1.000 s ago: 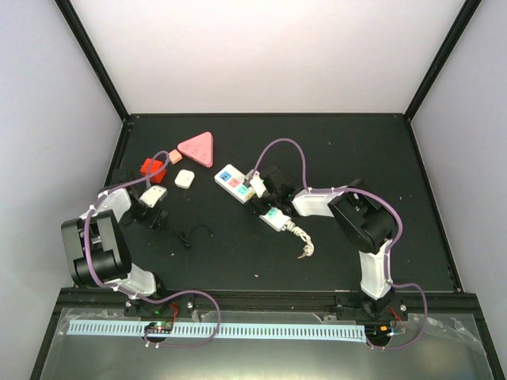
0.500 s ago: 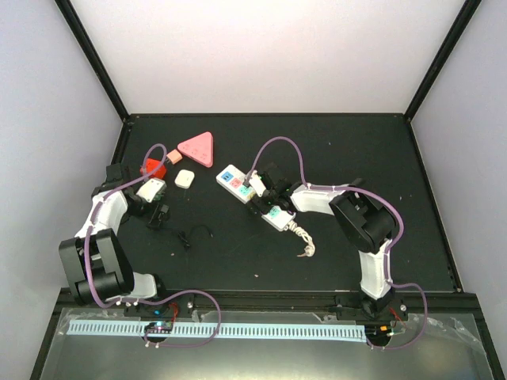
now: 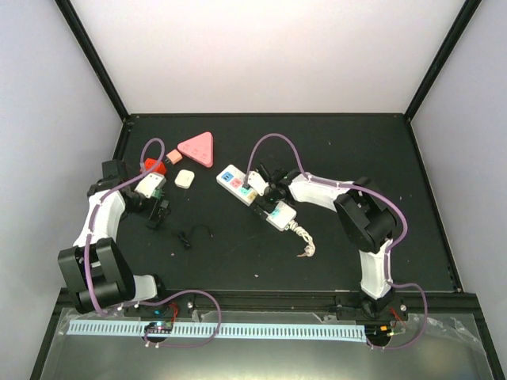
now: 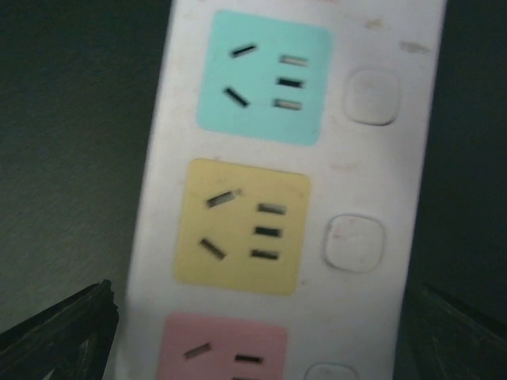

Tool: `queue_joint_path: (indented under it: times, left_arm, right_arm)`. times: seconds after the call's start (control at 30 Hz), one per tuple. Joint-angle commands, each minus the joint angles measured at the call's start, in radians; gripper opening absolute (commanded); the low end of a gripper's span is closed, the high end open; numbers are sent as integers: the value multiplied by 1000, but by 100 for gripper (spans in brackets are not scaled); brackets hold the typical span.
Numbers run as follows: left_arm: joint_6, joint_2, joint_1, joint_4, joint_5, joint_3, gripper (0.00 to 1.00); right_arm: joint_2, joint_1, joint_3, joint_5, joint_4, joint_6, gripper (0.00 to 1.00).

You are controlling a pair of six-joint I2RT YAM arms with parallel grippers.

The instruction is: Pull the plug off the socket

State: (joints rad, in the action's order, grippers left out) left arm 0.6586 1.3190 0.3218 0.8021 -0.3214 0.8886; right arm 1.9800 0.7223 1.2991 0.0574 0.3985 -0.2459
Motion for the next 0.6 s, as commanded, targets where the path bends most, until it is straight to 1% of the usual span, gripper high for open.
queue_joint_path:
  times: [0.0,0.07,0.13,0.2,0.33,0.47,0.57]
  left_arm:
    - [7,-31,8,68,-89,68,99]
    - [5,-30,8,91,-107,87,99]
    - [-3,-32,8,107,-127,101,99]
    - [-15,-33,9,117,-155,110,99]
    - [-22,-33,8,127,-193,113,99]
    - [-21,-32,8,132,-195,109,99]
    - [-20,-32,8,135,-200,105,99]
  right_arm:
    - [-66,-4,48,121,117,-170,100]
    - [-69,-5,92,206,184,-267,100]
    - [-46,-1,159,298,288,-377,100]
    - [-9,6,251,339,381,-464,100]
    - [66,23,378,327,460,-520,100]
    - [135,50,503,322,541,-561,94]
    - [170,75,551,288,553,-599,93]
